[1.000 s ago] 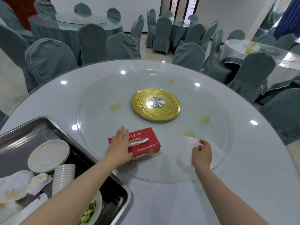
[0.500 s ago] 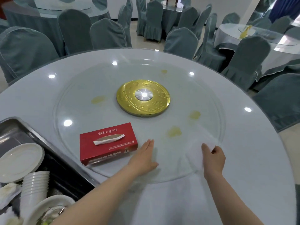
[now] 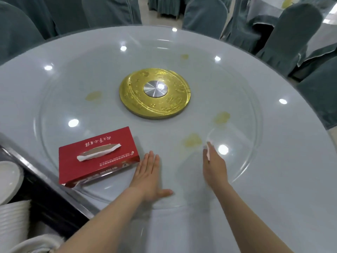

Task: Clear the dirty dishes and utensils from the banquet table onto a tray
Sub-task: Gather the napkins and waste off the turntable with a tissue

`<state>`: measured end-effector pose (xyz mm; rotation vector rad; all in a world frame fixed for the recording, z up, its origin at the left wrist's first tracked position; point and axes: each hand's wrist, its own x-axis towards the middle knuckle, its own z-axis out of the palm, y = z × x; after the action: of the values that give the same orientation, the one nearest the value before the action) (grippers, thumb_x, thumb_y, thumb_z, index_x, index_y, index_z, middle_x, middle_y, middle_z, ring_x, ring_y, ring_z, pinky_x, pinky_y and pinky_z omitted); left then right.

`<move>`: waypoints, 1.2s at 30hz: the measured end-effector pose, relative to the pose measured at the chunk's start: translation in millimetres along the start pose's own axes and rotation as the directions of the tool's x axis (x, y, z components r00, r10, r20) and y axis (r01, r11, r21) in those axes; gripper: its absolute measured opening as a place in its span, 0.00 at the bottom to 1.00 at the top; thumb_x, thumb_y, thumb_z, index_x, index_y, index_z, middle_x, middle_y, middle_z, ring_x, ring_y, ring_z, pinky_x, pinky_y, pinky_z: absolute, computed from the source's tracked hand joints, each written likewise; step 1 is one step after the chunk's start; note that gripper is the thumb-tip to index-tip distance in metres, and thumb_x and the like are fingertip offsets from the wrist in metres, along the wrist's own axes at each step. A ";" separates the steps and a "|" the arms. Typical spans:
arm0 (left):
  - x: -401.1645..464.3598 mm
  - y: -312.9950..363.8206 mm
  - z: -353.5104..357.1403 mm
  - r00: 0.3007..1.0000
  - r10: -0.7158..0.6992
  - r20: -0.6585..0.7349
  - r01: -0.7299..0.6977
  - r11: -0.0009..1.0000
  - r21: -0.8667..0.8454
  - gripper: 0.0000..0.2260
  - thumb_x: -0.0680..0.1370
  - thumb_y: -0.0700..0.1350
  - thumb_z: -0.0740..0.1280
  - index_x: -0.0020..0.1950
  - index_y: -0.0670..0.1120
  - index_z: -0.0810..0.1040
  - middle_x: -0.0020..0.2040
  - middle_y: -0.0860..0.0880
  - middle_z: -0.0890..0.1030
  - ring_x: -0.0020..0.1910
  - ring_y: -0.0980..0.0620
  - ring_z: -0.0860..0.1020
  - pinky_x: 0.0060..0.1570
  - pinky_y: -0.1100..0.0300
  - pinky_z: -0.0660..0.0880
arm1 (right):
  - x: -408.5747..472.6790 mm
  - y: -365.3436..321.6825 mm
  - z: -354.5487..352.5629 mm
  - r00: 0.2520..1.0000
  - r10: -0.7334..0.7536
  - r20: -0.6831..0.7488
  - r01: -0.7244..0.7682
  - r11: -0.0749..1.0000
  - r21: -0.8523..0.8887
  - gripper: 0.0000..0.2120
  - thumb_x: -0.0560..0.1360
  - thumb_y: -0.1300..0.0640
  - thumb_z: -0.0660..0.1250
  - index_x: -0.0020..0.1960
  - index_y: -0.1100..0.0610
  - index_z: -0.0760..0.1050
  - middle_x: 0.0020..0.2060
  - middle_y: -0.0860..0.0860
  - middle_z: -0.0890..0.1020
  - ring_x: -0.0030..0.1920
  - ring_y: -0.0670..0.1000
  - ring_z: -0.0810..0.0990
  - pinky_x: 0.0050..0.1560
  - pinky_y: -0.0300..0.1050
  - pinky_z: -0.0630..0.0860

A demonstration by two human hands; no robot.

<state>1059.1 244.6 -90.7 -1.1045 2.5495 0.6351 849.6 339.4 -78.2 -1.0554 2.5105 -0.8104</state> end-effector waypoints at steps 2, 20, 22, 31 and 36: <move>-1.2 -1.1 -0.8 1.000 0.005 0.001 -0.005 1.000 -0.005 0.58 0.66 0.75 0.60 0.74 0.45 0.27 0.68 0.49 0.21 0.69 0.50 0.22 0.67 0.55 0.28 | 0.6 -4.3 19.2 0.979 -0.120 0.165 0.150 0.971 -0.184 0.23 0.82 0.59 0.53 0.76 0.58 0.57 0.77 0.54 0.59 0.77 0.54 0.54 0.74 0.45 0.48; -5.3 -6.6 -3.4 0.999 0.024 0.045 -0.023 0.999 -0.029 0.56 0.69 0.73 0.61 0.73 0.46 0.24 0.69 0.48 0.19 0.69 0.49 0.21 0.67 0.55 0.27 | 46.3 -35.1 -4.7 0.899 0.065 -0.432 0.095 0.937 0.337 0.22 0.78 0.61 0.55 0.72 0.56 0.69 0.67 0.53 0.75 0.66 0.47 0.72 0.57 0.18 0.60; -5.2 -6.8 -3.7 0.999 0.026 0.044 -0.025 0.999 -0.030 0.56 0.69 0.73 0.61 0.73 0.46 0.24 0.69 0.48 0.20 0.69 0.49 0.21 0.67 0.55 0.26 | 52.1 -38.0 -7.5 0.860 0.031 -0.510 0.161 0.931 0.329 0.25 0.75 0.62 0.54 0.72 0.57 0.69 0.67 0.51 0.75 0.66 0.44 0.71 0.60 0.19 0.60; -3.8 -6.0 -2.5 0.999 0.018 0.047 -0.016 0.999 -0.034 0.57 0.68 0.73 0.62 0.73 0.46 0.25 0.68 0.49 0.19 0.69 0.49 0.21 0.66 0.55 0.26 | 74.9 -11.8 21.9 0.960 -0.203 0.195 0.255 0.921 -0.295 0.24 0.80 0.63 0.54 0.76 0.55 0.60 0.78 0.56 0.55 0.77 0.57 0.51 0.75 0.51 0.47; -3.7 -7.7 -2.6 0.999 0.014 0.050 -0.013 1.000 -0.017 0.57 0.68 0.73 0.62 0.73 0.46 0.25 0.68 0.49 0.19 0.69 0.49 0.21 0.67 0.55 0.27 | 68.6 -16.4 30.3 0.924 -0.265 0.276 0.343 0.893 -0.292 0.23 0.82 0.59 0.53 0.77 0.53 0.58 0.78 0.55 0.54 0.77 0.59 0.50 0.75 0.53 0.46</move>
<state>1067.1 240.8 -89.0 -1.0649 2.5158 0.6801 826.0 268.7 -96.1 -1.5914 2.3623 -0.3040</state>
